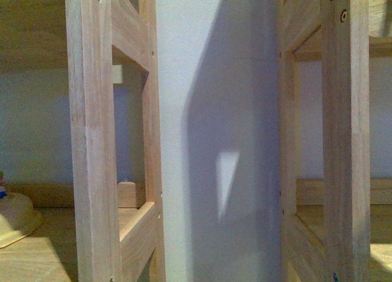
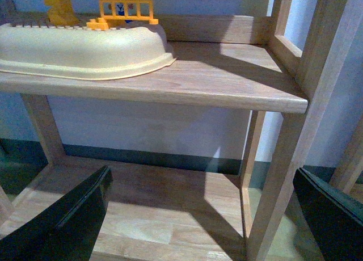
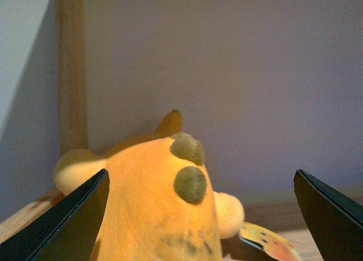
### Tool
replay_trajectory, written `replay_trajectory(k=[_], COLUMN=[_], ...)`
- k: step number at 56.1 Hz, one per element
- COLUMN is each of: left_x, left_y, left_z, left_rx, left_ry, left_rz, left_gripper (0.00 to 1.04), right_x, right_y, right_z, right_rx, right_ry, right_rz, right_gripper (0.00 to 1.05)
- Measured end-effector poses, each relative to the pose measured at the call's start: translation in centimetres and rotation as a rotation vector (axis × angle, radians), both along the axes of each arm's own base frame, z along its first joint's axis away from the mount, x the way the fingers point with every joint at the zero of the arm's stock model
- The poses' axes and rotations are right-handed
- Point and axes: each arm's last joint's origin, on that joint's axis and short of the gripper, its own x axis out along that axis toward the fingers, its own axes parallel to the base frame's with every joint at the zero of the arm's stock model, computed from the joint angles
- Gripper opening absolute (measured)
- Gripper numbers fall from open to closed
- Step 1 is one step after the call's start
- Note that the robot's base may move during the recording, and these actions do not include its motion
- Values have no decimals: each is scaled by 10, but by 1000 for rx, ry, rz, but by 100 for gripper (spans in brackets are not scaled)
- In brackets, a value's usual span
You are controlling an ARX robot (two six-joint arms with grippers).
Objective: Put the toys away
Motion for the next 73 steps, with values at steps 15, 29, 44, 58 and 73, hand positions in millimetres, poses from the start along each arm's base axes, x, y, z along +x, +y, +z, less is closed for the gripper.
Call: replay_trajectory(k=[15, 29, 44, 58, 73], left_x=[0, 0, 0, 0, 0], left_y=[0, 0, 0, 0, 0], left_z=[0, 0, 0, 0, 0], left_rx=[0, 0, 0, 0, 0], left_ry=[0, 0, 0, 0, 0], left_rz=[0, 0, 0, 0, 0], left_gripper=[98, 98, 98, 98, 98], right_x=[-69, -132, -145, -144, -140], right_y=[1, 1, 2, 9, 8], right_z=[-35, -97, -162, -224, -290], right_rx=[-36, -26, 121, 202, 210], right_ry=[1, 92, 176, 279, 450], right_rz=[-52, 1, 69, 113, 119], right_gripper=[98, 98, 98, 98, 98])
